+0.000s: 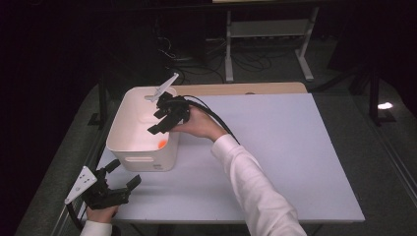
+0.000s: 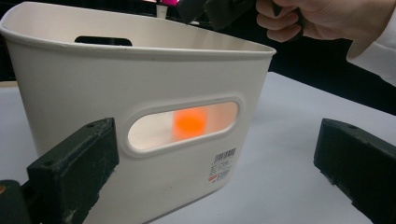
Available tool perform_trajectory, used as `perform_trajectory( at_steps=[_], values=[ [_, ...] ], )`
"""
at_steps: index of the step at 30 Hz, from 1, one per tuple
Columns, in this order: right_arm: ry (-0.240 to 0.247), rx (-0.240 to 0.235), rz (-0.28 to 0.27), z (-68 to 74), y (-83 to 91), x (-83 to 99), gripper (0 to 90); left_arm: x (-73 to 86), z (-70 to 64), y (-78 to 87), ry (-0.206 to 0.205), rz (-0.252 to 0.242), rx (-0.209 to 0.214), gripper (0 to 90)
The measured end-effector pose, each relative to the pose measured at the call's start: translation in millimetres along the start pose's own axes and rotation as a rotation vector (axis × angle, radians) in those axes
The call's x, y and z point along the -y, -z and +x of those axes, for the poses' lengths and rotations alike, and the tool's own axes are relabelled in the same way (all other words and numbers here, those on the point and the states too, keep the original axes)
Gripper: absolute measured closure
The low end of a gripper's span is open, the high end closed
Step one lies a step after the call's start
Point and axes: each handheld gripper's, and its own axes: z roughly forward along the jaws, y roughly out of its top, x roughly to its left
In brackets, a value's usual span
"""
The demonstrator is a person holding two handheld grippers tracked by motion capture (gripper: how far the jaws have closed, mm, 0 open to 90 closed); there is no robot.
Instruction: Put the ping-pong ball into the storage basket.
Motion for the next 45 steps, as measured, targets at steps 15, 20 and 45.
perform_trajectory(
  at_steps=[15, 20, 45],
  values=[
    [-0.045, 0.077, -0.082, -2.0, 36.2, 12.9, 0.0, 0.5, -0.6, 0.0, -0.002, -0.004, 0.001, 0.0],
    [-0.056, 0.087, -0.100, -3.7, 46.7, 20.9, 0.0, 0.1, 0.0, 1.0, -0.001, 0.003, -0.006, 0.0],
    [-0.105, 0.122, -0.152, -4.8, 82.6, 55.2, 0.0, 0.9, -0.1, -0.9, 0.003, -0.006, -0.015, 0.0]
  ],
)
